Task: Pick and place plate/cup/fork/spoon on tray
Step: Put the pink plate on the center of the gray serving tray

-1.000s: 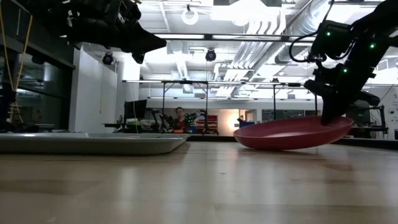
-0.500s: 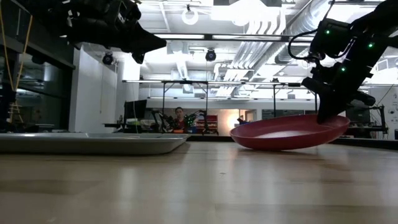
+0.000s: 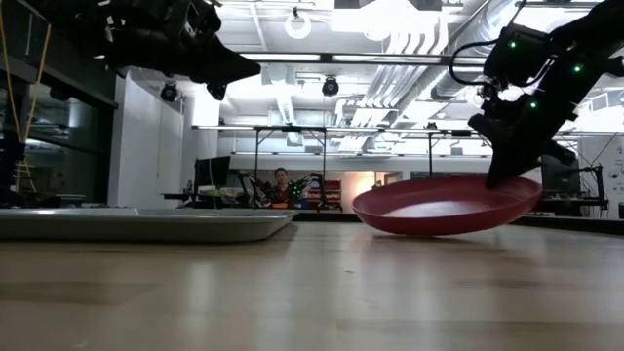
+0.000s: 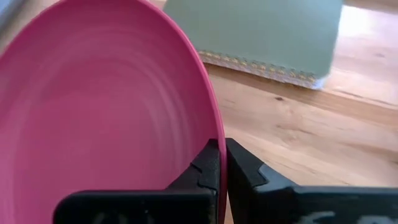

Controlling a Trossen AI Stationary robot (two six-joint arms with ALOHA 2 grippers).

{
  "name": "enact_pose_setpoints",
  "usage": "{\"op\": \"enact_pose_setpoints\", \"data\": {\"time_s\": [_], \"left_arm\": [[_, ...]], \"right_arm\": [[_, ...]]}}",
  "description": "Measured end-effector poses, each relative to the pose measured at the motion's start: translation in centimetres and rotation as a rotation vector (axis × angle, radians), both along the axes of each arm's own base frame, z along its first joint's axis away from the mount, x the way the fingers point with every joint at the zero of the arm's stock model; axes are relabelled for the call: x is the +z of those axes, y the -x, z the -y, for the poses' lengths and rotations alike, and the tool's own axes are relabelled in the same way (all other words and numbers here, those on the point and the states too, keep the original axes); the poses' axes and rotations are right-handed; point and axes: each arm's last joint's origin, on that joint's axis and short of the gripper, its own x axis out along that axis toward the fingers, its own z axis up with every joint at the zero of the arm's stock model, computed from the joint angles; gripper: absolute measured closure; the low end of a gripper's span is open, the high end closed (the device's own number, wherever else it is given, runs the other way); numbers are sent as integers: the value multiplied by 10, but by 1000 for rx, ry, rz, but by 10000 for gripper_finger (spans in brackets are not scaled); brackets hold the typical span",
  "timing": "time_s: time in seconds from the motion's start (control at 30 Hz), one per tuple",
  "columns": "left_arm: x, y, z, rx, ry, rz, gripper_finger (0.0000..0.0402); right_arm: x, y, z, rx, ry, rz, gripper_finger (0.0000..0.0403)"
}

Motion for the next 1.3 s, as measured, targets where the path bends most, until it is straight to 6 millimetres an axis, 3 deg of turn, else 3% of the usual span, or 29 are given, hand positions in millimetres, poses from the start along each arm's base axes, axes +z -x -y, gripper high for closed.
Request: {"op": "enact_pose_setpoints", "data": {"time_s": [0.53,0.93,1.1,1.3], "left_arm": [[-3,0,0,-4,-18,-29,402],[-3,0,0,-12,-69,-25,402],[1,0,-1,34,-96,9,402],[3,0,0,48,-105,22,401]], "right_arm": [[7,-7,2,54,55,73,403],[31,-29,8,214,166,372,403],[19,-47,13,237,94,408,403],[8,-83,26,315,33,423,403]]}}
